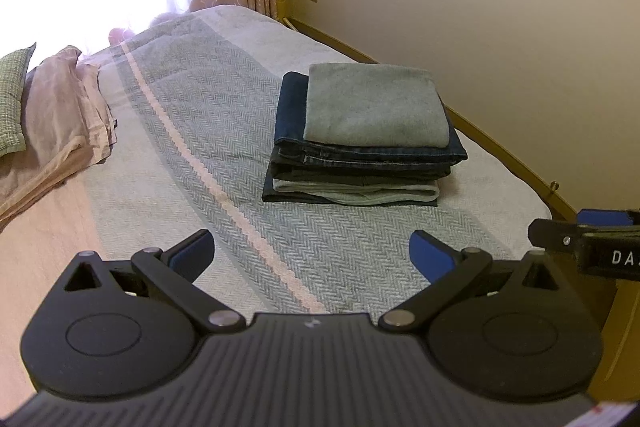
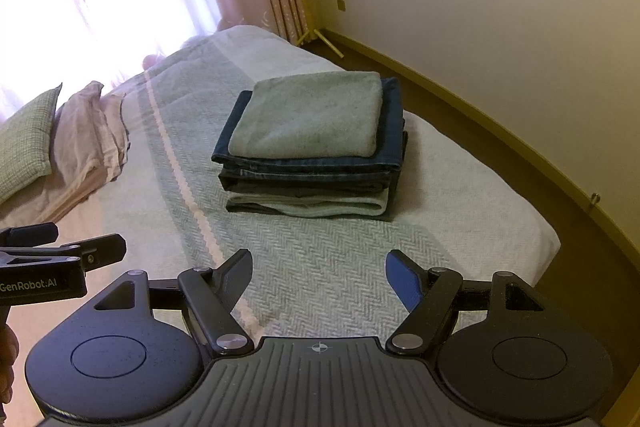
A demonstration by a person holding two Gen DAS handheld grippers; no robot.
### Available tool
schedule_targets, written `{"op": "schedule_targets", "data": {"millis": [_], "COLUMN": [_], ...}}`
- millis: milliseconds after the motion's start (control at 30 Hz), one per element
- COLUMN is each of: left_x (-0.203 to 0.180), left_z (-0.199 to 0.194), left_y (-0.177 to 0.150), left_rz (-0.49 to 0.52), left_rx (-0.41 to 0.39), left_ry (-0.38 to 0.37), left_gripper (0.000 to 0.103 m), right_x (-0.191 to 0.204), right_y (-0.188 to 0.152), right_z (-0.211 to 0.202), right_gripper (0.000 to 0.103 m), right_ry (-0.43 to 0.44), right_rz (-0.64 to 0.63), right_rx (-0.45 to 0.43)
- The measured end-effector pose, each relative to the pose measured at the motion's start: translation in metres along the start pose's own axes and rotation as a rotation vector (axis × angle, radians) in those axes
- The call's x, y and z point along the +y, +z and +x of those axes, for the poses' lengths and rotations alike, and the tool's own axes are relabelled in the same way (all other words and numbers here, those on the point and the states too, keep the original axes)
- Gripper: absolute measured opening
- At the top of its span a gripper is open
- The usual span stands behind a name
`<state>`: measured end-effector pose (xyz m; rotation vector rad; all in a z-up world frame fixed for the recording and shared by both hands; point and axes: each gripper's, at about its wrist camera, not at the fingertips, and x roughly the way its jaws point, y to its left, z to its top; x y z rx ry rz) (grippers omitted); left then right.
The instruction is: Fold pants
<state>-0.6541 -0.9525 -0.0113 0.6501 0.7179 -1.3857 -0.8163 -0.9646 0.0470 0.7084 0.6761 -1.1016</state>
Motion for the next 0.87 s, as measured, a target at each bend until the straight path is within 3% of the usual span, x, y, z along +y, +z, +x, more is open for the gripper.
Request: {"op": "schedule_targets", "data": {"millis": [867], "left_x": [-0.025], "left_z": [0.003], "left_y": [0.006], "left_rz": [-0.034], "left_rx": [-0.017], "left_ry": [0.048], "left_gripper": [0.102], "right_x": [-0.027], "right_y": [0.015], "right_z": [0.011], "right_gripper": [0.071], "right_ry": [0.044], "right_rz": [-0.052], "right_rx": [0.014]}}
